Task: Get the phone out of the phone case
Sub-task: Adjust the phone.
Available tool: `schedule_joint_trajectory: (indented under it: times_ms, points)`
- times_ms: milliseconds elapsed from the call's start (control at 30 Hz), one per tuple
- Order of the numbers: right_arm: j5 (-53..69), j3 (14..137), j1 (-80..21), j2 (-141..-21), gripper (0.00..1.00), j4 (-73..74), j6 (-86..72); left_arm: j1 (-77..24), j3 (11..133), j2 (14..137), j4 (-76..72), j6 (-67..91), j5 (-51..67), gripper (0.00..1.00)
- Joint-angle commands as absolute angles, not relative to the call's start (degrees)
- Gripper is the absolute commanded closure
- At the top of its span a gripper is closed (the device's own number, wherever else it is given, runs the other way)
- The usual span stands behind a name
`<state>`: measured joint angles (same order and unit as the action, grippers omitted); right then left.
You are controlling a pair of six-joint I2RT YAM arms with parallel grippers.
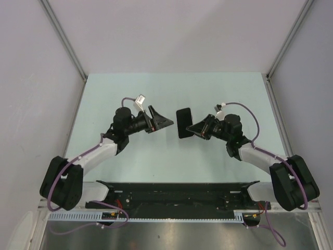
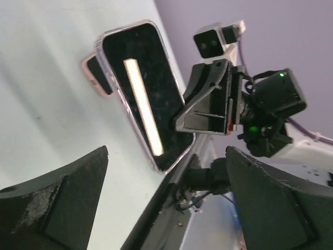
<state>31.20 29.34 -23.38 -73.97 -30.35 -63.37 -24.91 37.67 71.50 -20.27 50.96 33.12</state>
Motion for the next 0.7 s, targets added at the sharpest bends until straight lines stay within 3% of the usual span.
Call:
schedule_joint_trajectory:
  times_ms: [0,133,267,333,667]
  points:
    - [39.0,33.3,-23.2,-73.0,1.0,-37.0,-65.6,-24.1,36.5,77.7,-44.3,62.3,44.1,0.03]
    - [37.2,33.5,-23.8,-68.9,1.0,-33.8,-65.1,-24.1,32.4,83.7,-59.1,72.5,44.3,0.06]
    - [35.9,33.7,-24.4,-67.6,1.0,-31.4,-64.2,-24.1,29.4,92.0,-83.3,84.4,43.9,0.14]
    - [36.2,33.7,-24.5,-68.1,1.0,-32.1,-65.2,-24.3,30.1,95.3,-87.3,87.0,44.2,0.18]
    - [35.2,35.9,-29.6,-71.5,1.0,-31.6,-65.0,-25.2,31.7,95.6,-87.4,86.7,44.9,0.19]
